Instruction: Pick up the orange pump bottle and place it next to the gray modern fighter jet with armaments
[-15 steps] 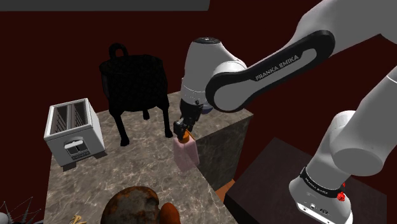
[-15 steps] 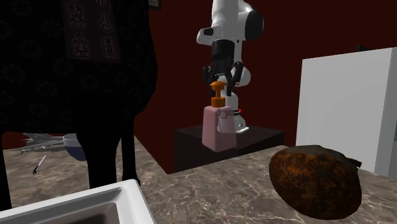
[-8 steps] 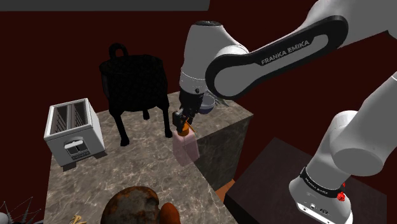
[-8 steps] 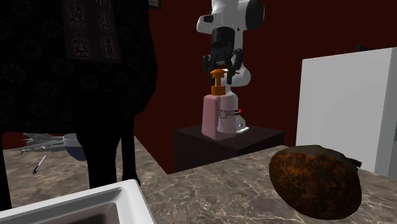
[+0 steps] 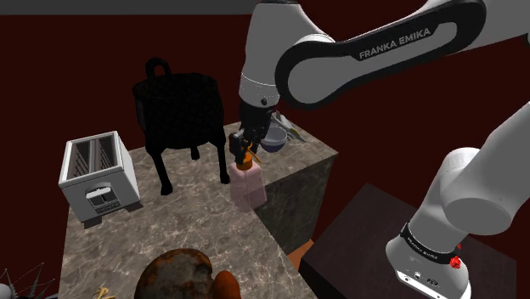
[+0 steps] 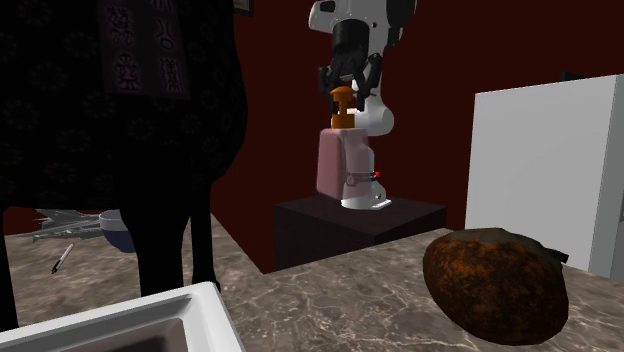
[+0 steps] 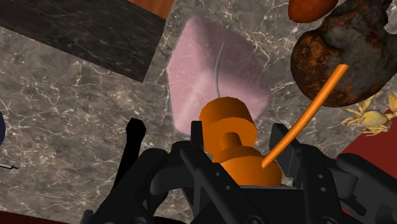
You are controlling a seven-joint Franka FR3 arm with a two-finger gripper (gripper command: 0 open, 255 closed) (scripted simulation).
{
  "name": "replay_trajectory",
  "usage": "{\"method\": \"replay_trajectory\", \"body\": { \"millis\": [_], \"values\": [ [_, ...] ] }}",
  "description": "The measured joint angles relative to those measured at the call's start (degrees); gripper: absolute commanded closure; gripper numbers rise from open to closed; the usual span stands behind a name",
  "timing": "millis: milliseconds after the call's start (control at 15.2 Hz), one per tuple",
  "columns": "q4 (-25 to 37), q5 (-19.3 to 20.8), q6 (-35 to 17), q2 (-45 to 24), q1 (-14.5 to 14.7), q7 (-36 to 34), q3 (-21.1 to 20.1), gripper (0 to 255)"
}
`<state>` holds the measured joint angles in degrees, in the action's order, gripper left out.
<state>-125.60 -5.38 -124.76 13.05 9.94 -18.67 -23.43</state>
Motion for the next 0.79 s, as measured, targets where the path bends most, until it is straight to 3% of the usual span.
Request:
{"method": "replay_trajectory", "body": {
  "millis": [792],
  "values": [
    [7.81,-0.17,9.20,1.47,-0.14,0.17,0.69,255]
  ]
}}
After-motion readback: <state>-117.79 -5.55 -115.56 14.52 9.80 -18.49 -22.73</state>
